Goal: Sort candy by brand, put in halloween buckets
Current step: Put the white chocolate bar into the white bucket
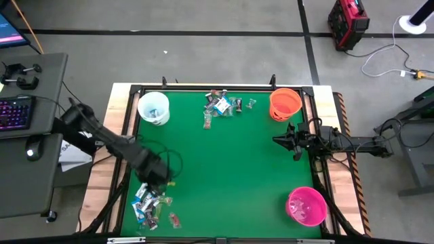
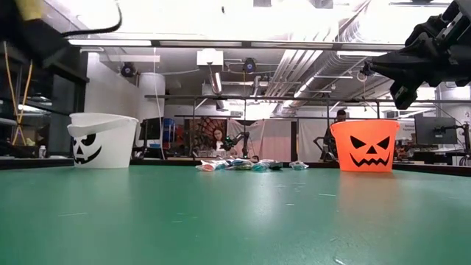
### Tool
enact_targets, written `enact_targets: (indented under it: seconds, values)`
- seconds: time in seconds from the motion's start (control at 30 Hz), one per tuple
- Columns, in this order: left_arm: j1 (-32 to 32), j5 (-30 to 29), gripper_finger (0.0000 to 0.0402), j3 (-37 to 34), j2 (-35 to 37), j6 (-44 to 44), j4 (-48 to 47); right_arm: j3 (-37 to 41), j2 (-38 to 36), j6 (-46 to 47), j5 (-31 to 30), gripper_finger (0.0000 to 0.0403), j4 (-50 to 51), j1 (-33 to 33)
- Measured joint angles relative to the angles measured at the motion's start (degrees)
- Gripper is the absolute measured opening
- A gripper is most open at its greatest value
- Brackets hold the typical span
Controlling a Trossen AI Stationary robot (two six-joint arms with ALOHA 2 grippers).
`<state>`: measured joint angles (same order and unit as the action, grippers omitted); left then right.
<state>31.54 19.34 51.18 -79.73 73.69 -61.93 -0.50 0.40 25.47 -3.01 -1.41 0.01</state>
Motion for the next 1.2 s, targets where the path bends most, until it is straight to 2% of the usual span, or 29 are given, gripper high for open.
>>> enact_targets:
  seconds: [0.2, 0.5, 0.67, 0.87, 0.97, 1.1, 1.2]
  values:
    - [3.33, 0.08, 0.017, -5.88, -0.89, 9.45, -0.85, -0.01, 0.0, 0.0, 0.0, 0.0035, 0.02, -0.02]
    - [3.75, 0.04, 0.017, -12.3, -1.18, 15.76, 8.33, 0.01, 0.0, 0.0, -0.02, 0.0035, 0.0, -0.02]
    - [3.76, -0.46, 0.017, -14.94, -1.11, 17.71, 13.0, -0.01, 0.0, 0.0, -0.02, 0.0035, 0.02, -0.01]
    - [3.75, -1.64, 0.0166, -15.75, -1.15, 16.83, 14.32, -0.01, 0.0, 0.0, -0.02, 0.0035, 0.01, -0.02]
    - [3.75, -2.06, 0.0131, -15.8, -1.15, 16.73, 14.41, -0.01, 0.0, 0.0, -0.01, 0.0035, 0.02, -0.01]
    - [3.69, -2.18, 0.0026, -15.63, -0.67, 16.74, 15.65, 0.01, 0.0, 0.0, -0.02, 0.0035, 0.0, -0.02]
    - [2.66, -3.68, 0.0021, -13.55, 1.58, 15.76, 13.89, -0.01, 0.0, 0.0, -0.02, 0.0035, 0.0, 0.0]
